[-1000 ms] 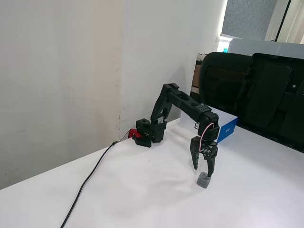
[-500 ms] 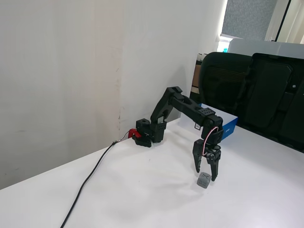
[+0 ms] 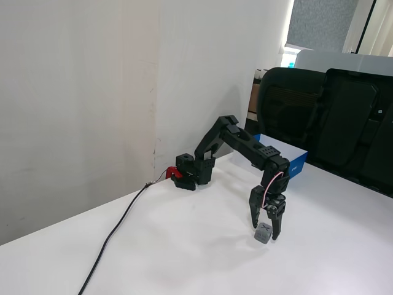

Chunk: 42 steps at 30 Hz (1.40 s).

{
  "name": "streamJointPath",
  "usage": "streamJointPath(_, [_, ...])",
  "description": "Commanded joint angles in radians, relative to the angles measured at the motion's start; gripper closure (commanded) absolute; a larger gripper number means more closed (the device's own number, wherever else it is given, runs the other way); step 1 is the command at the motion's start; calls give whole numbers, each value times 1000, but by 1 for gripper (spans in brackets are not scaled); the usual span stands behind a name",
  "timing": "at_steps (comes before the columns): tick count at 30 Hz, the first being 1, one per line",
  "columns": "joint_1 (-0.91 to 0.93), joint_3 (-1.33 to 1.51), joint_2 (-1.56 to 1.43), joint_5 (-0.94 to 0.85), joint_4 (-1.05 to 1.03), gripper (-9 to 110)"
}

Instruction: Grasp the gray block and put it in the box.

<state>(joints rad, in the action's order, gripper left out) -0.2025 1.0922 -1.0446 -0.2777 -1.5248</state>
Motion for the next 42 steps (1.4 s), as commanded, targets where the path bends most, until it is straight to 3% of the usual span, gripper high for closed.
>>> streamJointPath(1, [6, -81, -20, -2, -2, 76])
streamJointPath(4, [8, -83, -18, -2, -3, 80])
streamJointPath(8, [9, -95, -12, -2, -11, 101])
streamJointPath(18, [9, -153, 0, 6, -58, 101])
streamJointPath(25, [38, -390, 2, 25, -225, 101])
streamJointPath(33, [144, -586, 3, 51, -337, 101])
streamJointPath(42, [336, -611, -98, 80, -360, 101])
